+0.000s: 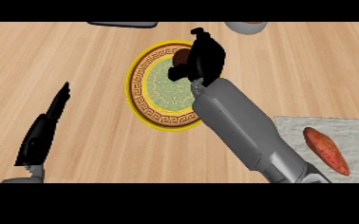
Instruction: Pick the cupcake from the placemat and place it in the plate
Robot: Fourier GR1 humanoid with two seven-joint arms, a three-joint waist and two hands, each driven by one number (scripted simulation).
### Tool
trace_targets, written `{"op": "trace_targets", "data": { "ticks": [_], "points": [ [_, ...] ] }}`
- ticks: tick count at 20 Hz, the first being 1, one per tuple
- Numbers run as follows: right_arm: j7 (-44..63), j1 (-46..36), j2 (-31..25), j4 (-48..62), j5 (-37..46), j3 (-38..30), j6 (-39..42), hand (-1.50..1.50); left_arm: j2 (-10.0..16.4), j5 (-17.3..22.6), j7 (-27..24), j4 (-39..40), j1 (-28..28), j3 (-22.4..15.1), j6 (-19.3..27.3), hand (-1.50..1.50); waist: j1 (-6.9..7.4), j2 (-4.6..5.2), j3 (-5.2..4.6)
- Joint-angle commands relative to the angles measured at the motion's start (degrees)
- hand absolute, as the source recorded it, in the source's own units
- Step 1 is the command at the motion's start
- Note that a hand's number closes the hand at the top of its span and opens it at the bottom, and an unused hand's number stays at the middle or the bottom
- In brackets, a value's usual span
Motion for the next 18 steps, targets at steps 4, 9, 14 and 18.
{"op": "trace_targets", "data": {
  "ticks": [4,9,14,18],
  "points": [
    [3.6,-3.2,0.5,6.7,-2.9,2.6,-18.1,-1.5,0.9,-0.3,0.6,-1.2,0.7,0.5,-0.5,0.0,-0.41,-0.39,0.03],
    [4.3,-3.7,0.5,5.4,1.8,-0.5,-29.1,-1.5,1.2,0.9,0.2,-1.5,3.1,2.0,-0.8,0.0,-2.25,-1.14,0.07],
    [7.9,0.4,0.5,4.0,6.6,-2.8,-37.3,-1.5,0.4,0.7,-1.7,2.4,2.6,3.1,0.7,0.0,-4.58,-1.38,-0.02],
    [3.3,9.0,0.5,-8.0,7.4,-2.7,-41.8,-1.5,0.3,0.4,-1.3,1.0,3.9,3.5,1.3,0.0,-6.39,-1.88,0.06]
  ]
}}
